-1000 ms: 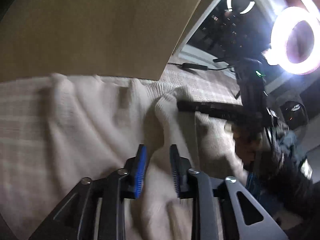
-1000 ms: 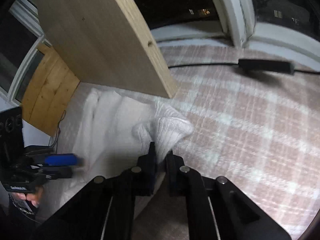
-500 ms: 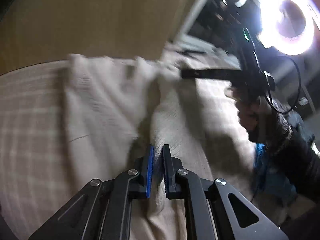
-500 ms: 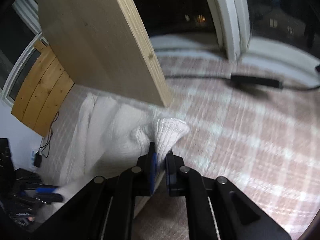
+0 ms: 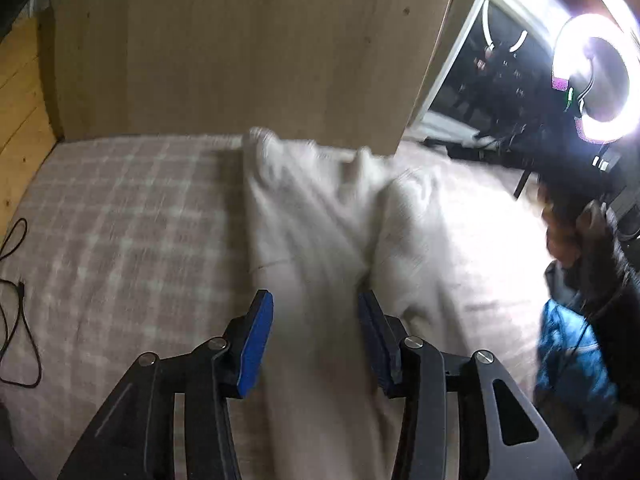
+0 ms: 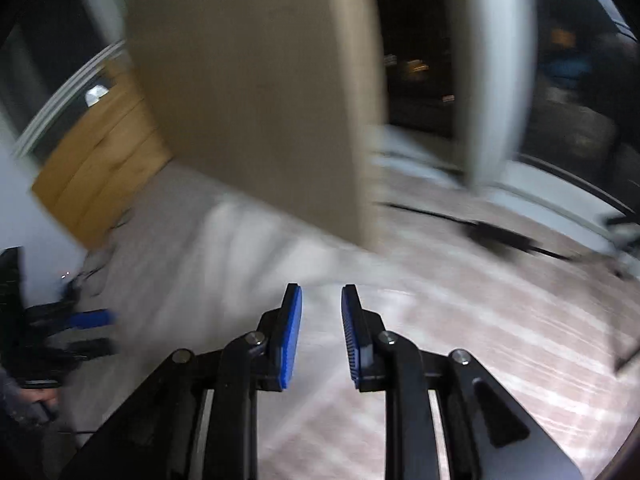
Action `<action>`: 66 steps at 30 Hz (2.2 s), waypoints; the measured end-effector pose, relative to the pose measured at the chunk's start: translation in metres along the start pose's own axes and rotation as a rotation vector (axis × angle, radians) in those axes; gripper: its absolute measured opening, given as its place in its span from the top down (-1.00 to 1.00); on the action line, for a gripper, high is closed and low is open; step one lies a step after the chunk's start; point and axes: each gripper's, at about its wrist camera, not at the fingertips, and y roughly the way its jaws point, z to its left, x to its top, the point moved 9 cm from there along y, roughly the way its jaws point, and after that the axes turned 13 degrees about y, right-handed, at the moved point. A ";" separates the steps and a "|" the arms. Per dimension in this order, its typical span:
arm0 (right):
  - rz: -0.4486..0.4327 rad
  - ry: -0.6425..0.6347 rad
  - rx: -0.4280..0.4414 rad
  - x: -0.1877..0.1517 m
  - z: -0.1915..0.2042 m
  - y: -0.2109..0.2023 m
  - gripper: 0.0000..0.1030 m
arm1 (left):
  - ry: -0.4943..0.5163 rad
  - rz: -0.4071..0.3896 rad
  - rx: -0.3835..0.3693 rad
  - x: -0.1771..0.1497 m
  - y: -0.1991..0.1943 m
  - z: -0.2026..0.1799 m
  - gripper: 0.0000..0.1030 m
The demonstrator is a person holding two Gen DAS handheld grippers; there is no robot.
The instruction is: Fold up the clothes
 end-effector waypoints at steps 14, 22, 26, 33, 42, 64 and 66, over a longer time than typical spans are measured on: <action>0.015 0.240 -0.096 -0.024 -0.064 0.043 0.31 | -0.151 0.008 -0.118 0.066 0.108 0.070 0.15; 0.008 0.297 0.083 -0.029 -0.049 0.056 0.80 | -0.149 -0.075 -0.207 0.092 0.116 0.052 0.75; -0.079 0.291 0.010 -0.023 -0.050 0.025 0.86 | 0.015 -0.161 -0.092 0.106 0.089 0.032 0.74; -0.020 0.199 -0.122 -0.030 -0.052 0.031 0.70 | -0.025 -0.039 0.022 0.097 0.113 0.061 0.37; -0.108 0.147 -0.028 0.008 -0.018 0.018 0.56 | 0.043 -0.056 0.007 0.108 0.088 0.027 0.40; 0.129 0.030 0.091 0.011 0.050 0.136 0.88 | -0.033 -0.004 -0.175 0.111 0.133 0.011 0.88; 0.060 0.001 0.027 0.016 0.044 0.115 0.87 | -0.064 -0.004 -0.223 0.111 0.139 0.011 0.82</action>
